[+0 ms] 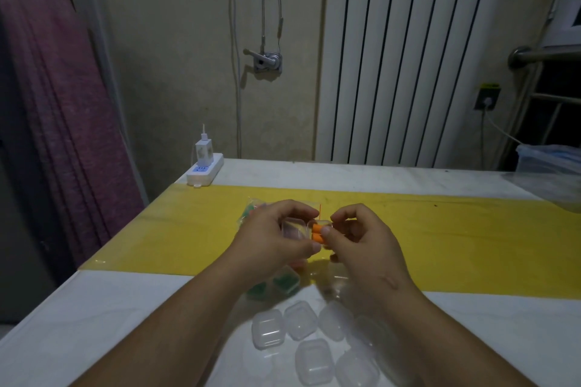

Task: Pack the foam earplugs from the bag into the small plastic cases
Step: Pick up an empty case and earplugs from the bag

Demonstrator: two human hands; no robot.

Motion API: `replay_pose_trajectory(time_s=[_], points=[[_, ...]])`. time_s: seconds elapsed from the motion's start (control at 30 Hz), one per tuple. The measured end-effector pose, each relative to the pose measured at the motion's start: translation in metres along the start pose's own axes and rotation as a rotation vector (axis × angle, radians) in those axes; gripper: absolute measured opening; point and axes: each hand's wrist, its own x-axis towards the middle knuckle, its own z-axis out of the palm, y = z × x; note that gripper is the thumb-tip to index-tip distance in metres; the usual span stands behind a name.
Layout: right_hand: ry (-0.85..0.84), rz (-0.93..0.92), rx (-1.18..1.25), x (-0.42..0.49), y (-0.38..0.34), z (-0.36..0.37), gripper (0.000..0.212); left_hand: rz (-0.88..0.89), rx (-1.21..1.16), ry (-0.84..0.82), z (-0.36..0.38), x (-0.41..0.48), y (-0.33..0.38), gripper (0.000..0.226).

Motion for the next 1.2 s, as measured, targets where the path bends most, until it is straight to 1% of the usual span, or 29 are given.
replay_pose_trajectory(time_s=[0.07,0.1,0.2,0.23,0.3,0.33,0.4,0.43,0.5,0.57,0.63,0.67,0.73,0.77,0.83,0.93,1.0,1.1,1.2], points=[[-0.028,0.081,0.145,0.001,-0.002,-0.001,0.016,-0.005,-0.046,-0.026,0.000,0.000,0.000,0.044],[-0.019,0.104,0.185,0.001,-0.003,-0.002,0.016,-0.026,-0.118,-0.039,-0.001,0.001,0.000,0.041],[0.035,0.122,0.241,0.003,-0.005,-0.005,0.015,-0.158,-0.405,-0.073,-0.003,0.003,0.002,0.018],[0.046,0.122,0.250,0.004,-0.005,-0.005,0.014,-0.179,-0.439,-0.080,-0.004,0.004,0.002,0.020],[0.053,0.122,0.243,0.002,-0.006,-0.004,0.013,-0.159,-0.424,-0.088,-0.004,0.004,0.000,0.030],[0.049,0.120,0.235,0.002,-0.005,-0.004,0.014,-0.129,-0.388,-0.092,-0.003,0.004,-0.001,0.030],[0.028,0.120,0.231,0.000,-0.006,-0.004,0.016,-0.074,-0.300,-0.103,-0.001,0.001,-0.001,0.020],[0.014,0.124,0.241,-0.001,-0.008,-0.003,0.015,-0.062,-0.258,-0.098,0.000,0.000,0.000,0.018],[-0.007,0.155,0.323,-0.002,-0.011,-0.002,0.007,-0.058,-0.215,-0.056,0.000,0.001,0.000,0.021],[-0.018,0.203,0.406,-0.001,-0.012,-0.001,0.020,-0.058,-0.193,-0.013,-0.002,0.001,0.000,0.023],[-0.050,0.208,0.408,-0.001,-0.013,-0.002,0.021,-0.047,-0.159,-0.004,-0.003,0.001,0.000,0.026],[-0.069,0.192,0.374,-0.002,-0.011,-0.002,0.018,-0.038,-0.145,-0.012,-0.002,0.001,0.000,0.028],[-0.068,0.143,0.233,-0.003,-0.008,-0.001,0.006,-0.023,-0.119,-0.024,-0.002,0.000,0.000,0.029],[-0.048,0.121,0.163,-0.002,-0.007,-0.002,0.008,-0.015,-0.108,-0.014,-0.002,0.000,0.000,0.027],[0.029,0.089,0.078,0.003,-0.006,-0.003,0.011,-0.003,-0.085,0.063,-0.002,0.002,-0.002,0.020],[0.117,-0.007,-0.031,0.010,-0.005,-0.010,0.013,0.005,-0.052,0.240,-0.005,0.008,-0.006,0.016],[0.060,-0.030,-0.092,0.011,-0.002,-0.012,0.013,-0.002,-0.032,0.320,-0.007,0.010,-0.008,0.017],[-0.129,0.031,-0.333,0.004,-0.001,-0.009,0.013,0.000,-0.016,0.408,-0.010,0.012,-0.010,0.019],[-0.177,0.083,-0.453,0.000,0.000,-0.004,0.016,-0.011,-0.002,0.466,-0.013,0.014,-0.013,0.023]])
